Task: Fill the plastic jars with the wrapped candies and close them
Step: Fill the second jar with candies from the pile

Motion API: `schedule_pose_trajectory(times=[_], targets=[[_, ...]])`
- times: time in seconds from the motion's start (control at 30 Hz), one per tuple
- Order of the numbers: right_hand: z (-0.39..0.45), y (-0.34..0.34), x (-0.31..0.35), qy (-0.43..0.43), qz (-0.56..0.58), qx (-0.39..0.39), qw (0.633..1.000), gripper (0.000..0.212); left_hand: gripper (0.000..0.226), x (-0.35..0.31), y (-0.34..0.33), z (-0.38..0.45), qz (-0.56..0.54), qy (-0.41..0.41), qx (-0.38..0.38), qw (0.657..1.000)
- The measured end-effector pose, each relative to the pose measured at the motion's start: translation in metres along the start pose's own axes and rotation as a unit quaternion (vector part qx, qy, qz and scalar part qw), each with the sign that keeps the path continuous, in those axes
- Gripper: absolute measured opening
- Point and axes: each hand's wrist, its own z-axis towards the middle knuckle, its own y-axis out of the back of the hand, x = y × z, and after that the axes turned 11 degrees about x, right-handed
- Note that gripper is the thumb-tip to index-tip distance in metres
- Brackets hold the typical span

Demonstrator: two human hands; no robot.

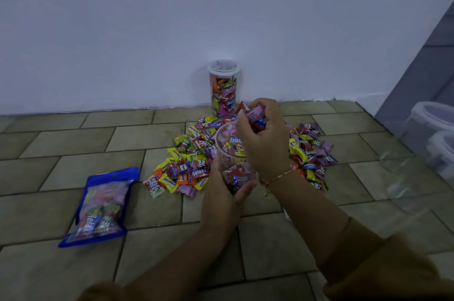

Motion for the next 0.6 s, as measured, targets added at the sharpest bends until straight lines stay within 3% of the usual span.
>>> schedule_pose_trajectory(times=[0.6], targets=[[0.0002, 0.0003, -0.0056, 0.079, -0.068, 0.016, 0.994, 0.023, 0.096, 0.0041, -0.0009, 0.0031, 0.008, 0.011, -0.001, 1.000]])
